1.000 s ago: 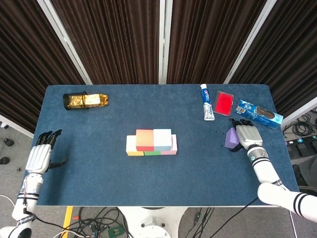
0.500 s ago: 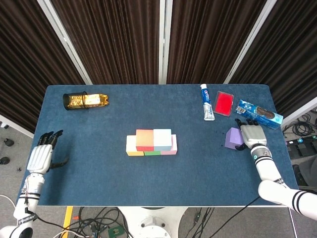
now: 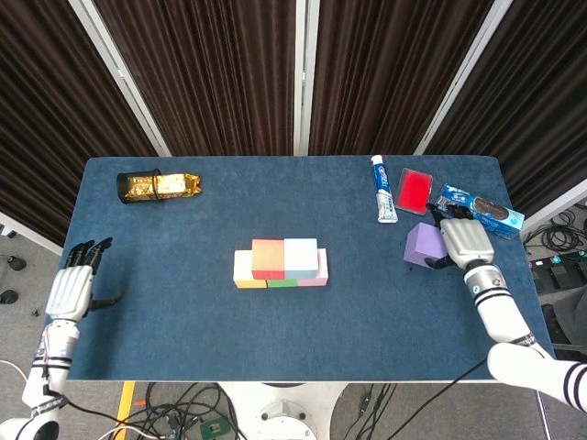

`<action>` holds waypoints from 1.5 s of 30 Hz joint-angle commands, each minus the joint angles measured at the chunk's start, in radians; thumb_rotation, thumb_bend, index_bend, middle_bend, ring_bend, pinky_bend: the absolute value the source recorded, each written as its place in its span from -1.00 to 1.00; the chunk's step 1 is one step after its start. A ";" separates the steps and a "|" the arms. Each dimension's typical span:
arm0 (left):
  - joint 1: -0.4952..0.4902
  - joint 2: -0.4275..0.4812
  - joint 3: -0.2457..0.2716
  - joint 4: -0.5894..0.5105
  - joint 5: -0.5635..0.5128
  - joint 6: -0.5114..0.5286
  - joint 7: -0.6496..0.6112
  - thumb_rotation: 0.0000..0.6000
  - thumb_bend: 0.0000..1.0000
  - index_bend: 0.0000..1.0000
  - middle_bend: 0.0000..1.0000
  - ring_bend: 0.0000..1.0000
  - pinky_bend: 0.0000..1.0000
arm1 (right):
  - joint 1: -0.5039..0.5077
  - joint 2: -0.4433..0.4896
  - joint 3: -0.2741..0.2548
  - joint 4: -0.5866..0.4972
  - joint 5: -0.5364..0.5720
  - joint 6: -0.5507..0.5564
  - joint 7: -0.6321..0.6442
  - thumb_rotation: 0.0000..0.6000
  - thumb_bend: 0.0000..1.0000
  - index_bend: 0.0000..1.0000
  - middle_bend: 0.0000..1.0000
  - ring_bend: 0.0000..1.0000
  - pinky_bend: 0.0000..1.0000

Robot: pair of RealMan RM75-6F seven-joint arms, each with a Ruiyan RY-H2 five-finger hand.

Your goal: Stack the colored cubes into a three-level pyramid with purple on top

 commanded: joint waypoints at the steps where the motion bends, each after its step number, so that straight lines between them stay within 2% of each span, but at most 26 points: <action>1: 0.004 0.003 0.001 0.007 0.022 0.022 -0.006 1.00 -0.57 -0.83 -0.72 -0.99 -0.92 | 0.044 0.145 0.090 -0.177 -0.023 0.007 0.006 1.00 -0.58 -1.00 0.19 -0.89 -1.00; 6: 0.012 0.013 0.003 0.013 0.059 0.059 -0.041 1.00 -0.58 -0.83 -0.72 -0.99 -0.92 | 0.149 0.232 0.162 -0.293 0.062 -0.061 -0.029 1.00 -0.61 -1.00 0.19 -0.89 -1.00; 9: 0.020 0.030 0.003 0.001 0.078 0.082 -0.071 1.00 -0.60 -0.83 -0.72 -1.00 -0.92 | 0.208 0.229 0.199 -0.311 0.100 -0.112 -0.007 1.00 -0.63 -1.00 0.19 -0.89 -1.00; 11: 0.026 0.044 0.005 -0.007 0.089 0.095 -0.091 1.00 -0.62 -0.83 -0.72 -1.00 -0.92 | 0.242 0.215 0.203 -0.311 0.107 -0.137 -0.010 1.00 -0.66 -1.00 0.18 -0.89 -1.00; 20: 0.054 0.094 0.039 -0.030 0.128 0.110 -0.185 1.00 -0.73 -0.83 -0.74 -0.99 -0.92 | 0.401 0.104 0.150 -0.292 0.158 -0.176 -0.090 1.00 -0.75 -1.00 0.15 -0.89 -1.00; 33: 0.071 0.105 0.049 -0.008 0.137 0.121 -0.238 1.00 -0.74 -0.83 -0.74 -0.99 -0.92 | 0.563 0.011 0.085 -0.256 0.295 -0.102 -0.187 1.00 -0.74 -1.00 0.15 -0.89 -1.00; 36: 0.073 0.106 0.052 -0.003 0.141 0.120 -0.257 1.00 -0.74 -0.83 -0.74 -0.99 -0.92 | 0.611 -0.002 0.068 -0.258 0.363 -0.068 -0.230 1.00 -0.74 -1.00 0.15 -0.89 -1.00; 39: 0.077 0.109 0.054 0.002 0.140 0.119 -0.270 1.00 -0.74 -0.83 -0.75 -0.99 -0.92 | 0.669 -0.018 0.049 -0.275 0.462 0.013 -0.302 1.00 -0.74 -1.00 0.16 -0.87 -1.00; 45: 0.082 0.111 0.056 0.013 0.147 0.126 -0.290 1.00 -0.74 -0.83 -0.75 -0.99 -0.92 | 0.744 -0.045 0.063 -0.305 0.624 0.110 -0.376 1.00 -0.71 -1.00 0.17 -0.85 -1.00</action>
